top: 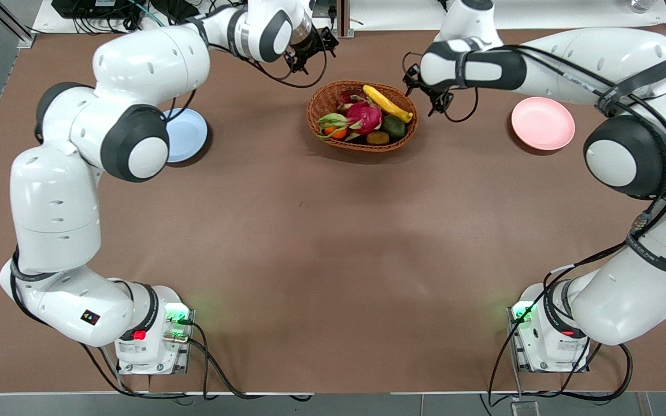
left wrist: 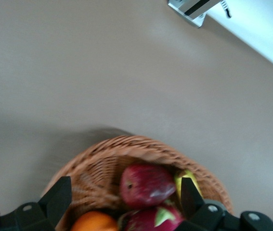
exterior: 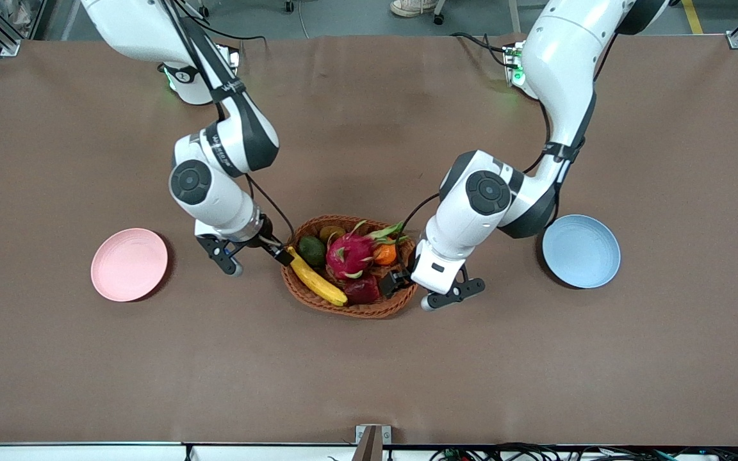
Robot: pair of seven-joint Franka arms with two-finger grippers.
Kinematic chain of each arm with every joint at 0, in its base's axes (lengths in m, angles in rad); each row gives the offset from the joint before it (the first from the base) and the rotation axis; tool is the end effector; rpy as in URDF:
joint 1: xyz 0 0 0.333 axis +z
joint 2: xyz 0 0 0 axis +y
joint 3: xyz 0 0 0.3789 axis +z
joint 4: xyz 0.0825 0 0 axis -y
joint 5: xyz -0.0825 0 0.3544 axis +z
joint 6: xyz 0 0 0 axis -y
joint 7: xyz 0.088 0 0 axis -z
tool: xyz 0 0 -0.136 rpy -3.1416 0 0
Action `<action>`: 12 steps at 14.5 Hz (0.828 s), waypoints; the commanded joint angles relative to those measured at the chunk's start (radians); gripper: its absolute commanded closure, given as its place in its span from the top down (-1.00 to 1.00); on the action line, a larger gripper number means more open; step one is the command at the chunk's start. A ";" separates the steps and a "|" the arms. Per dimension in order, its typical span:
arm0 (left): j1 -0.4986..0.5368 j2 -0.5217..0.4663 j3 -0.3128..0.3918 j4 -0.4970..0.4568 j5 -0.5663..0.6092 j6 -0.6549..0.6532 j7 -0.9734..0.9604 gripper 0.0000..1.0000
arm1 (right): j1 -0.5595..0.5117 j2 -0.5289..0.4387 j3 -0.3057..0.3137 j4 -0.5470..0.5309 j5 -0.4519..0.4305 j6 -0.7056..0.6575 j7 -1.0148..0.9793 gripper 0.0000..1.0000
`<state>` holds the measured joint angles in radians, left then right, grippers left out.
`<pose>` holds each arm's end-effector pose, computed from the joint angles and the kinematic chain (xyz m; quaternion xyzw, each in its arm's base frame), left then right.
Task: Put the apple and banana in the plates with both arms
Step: 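Reach the right gripper to the banana while the left gripper reaches the apple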
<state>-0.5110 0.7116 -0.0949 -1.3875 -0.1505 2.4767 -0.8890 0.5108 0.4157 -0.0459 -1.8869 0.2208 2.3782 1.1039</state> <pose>0.6591 -0.4347 0.3667 0.9572 0.2034 0.0799 0.1898 0.5730 0.2979 0.3426 -0.9204 0.3828 0.0223 0.0766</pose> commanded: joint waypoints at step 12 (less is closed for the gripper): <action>-0.090 0.187 0.007 0.082 -0.072 0.186 -0.088 1.00 | 0.045 0.055 -0.011 -0.024 0.022 0.098 0.016 -0.17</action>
<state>-0.5876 0.8678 -0.0955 -1.3363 -0.2043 2.6322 -0.9819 0.5429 0.4795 -0.0467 -1.9000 0.2209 2.4636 1.1142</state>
